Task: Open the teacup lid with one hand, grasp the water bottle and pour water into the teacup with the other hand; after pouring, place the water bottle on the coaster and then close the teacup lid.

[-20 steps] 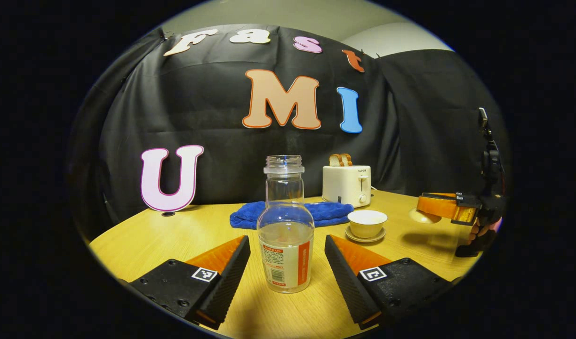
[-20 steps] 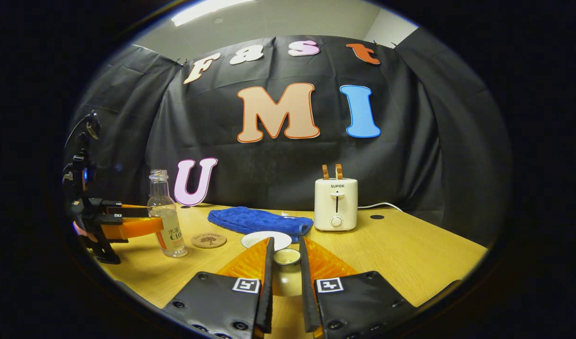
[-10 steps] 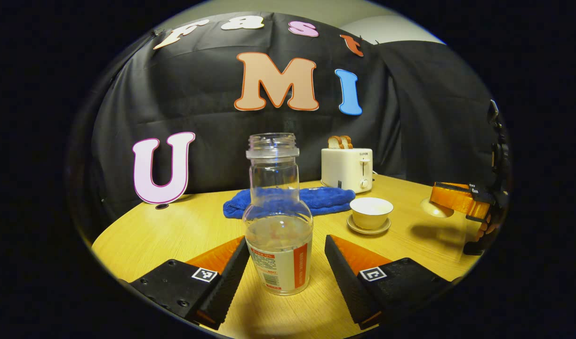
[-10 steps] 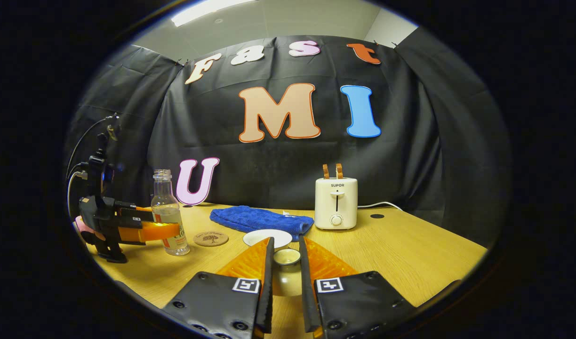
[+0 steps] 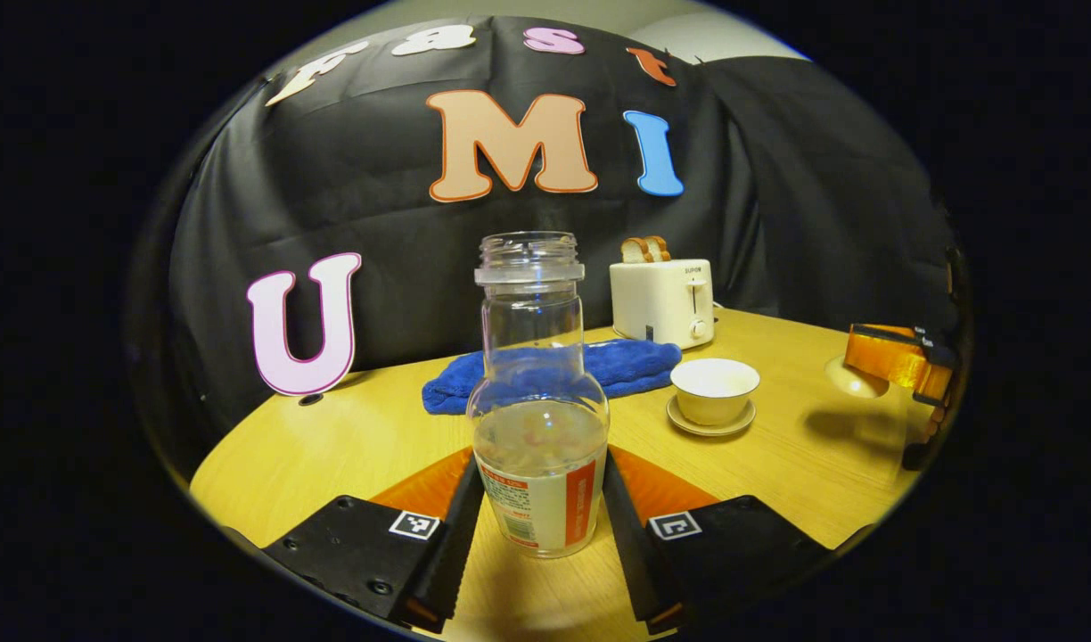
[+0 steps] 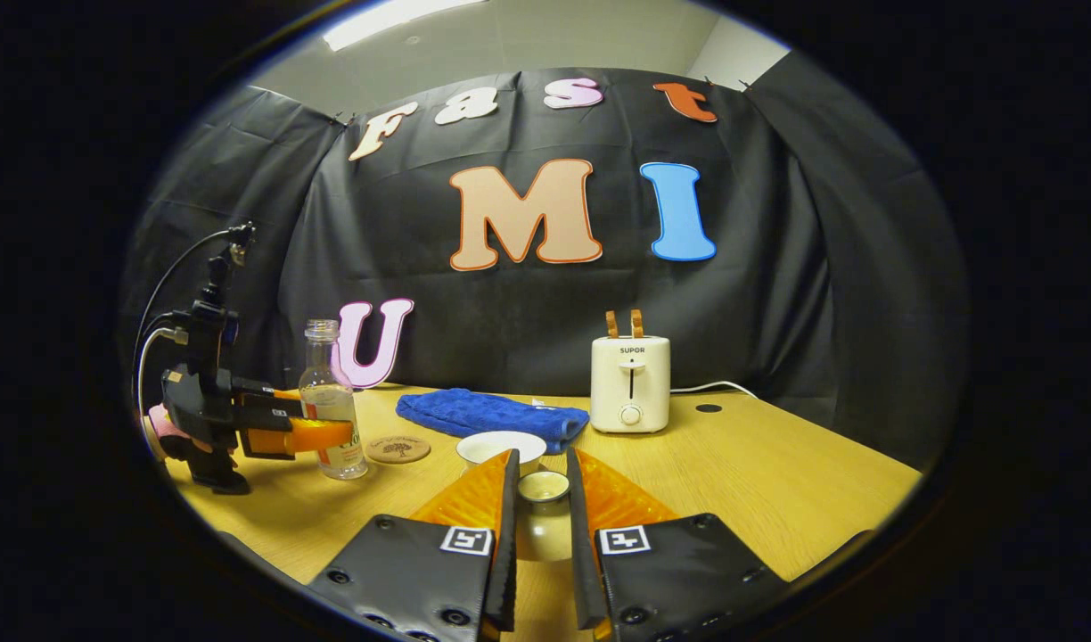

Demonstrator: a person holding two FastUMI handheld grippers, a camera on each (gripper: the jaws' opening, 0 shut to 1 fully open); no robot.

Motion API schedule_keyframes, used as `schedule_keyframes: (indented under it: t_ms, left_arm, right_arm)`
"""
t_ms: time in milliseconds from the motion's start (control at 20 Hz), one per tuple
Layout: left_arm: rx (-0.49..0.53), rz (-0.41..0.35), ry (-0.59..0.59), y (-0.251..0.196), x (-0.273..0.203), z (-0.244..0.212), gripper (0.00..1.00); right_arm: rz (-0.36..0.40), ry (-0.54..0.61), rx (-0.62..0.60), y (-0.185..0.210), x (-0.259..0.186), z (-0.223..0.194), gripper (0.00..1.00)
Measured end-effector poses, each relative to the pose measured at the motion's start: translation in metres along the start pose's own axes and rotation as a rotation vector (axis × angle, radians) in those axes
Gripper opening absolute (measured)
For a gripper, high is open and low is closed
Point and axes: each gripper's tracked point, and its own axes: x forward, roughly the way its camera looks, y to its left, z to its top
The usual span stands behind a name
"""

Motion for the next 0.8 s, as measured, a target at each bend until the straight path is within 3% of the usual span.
schedule_keyframes:
  t_ms: [150, 350, 600, 800]
  left_arm:
    - [0.167, 0.055, -0.016, 0.011, 0.012, 0.032, 0.7]
    - [0.47, 0.139, -0.013, 0.021, 0.023, 0.055, 0.7]
    - [0.774, 0.145, 0.005, 0.011, 0.038, 0.054, 0.69]
    - [0.923, 0.129, 0.088, 0.012, 0.046, 0.035, 0.69]
  right_arm:
    - [-0.018, -0.001, -0.001, -0.008, 0.0, 0.001, 0.29]
    - [-0.044, -0.003, -0.002, -0.02, 0.0, 0.001, 0.29]
    - [-0.077, -0.002, -0.003, -0.041, -0.001, 0.001, 0.29]
    - [-0.114, 0.0, -0.001, -0.063, -0.002, 0.001, 0.29]
